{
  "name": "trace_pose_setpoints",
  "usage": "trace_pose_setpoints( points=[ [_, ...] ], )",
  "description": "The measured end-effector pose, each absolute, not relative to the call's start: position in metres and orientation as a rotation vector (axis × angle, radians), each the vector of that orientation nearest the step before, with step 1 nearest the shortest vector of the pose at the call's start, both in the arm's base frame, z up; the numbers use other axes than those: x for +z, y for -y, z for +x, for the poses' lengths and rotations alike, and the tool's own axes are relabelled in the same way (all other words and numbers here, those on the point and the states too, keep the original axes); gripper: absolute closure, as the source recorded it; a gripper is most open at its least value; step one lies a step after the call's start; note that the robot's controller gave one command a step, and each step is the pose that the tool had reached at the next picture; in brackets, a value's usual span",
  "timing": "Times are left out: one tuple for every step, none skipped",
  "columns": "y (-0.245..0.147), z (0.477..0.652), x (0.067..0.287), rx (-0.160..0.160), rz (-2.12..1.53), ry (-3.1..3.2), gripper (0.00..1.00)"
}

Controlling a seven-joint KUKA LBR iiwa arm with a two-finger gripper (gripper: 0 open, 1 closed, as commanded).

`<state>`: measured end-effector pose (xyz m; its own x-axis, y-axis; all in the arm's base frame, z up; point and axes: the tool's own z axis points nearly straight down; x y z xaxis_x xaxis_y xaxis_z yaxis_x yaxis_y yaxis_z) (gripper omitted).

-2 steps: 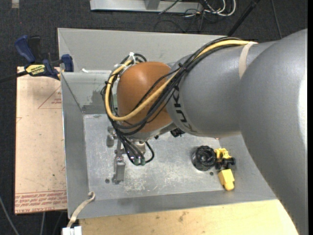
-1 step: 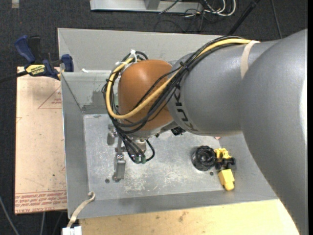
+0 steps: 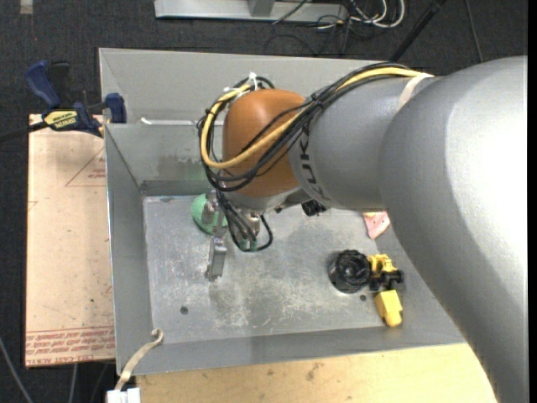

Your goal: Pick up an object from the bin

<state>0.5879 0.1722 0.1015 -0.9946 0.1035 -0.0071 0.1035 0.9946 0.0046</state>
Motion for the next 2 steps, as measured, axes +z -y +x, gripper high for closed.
trace_pose_setpoints(
  points=[
    [-0.228, 0.618, 0.127, 0.002, -0.213, -3.132, 0.00],
    [-0.175, 0.638, 0.109, 0.003, 0.162, -3.135, 0.00]
  ],
)
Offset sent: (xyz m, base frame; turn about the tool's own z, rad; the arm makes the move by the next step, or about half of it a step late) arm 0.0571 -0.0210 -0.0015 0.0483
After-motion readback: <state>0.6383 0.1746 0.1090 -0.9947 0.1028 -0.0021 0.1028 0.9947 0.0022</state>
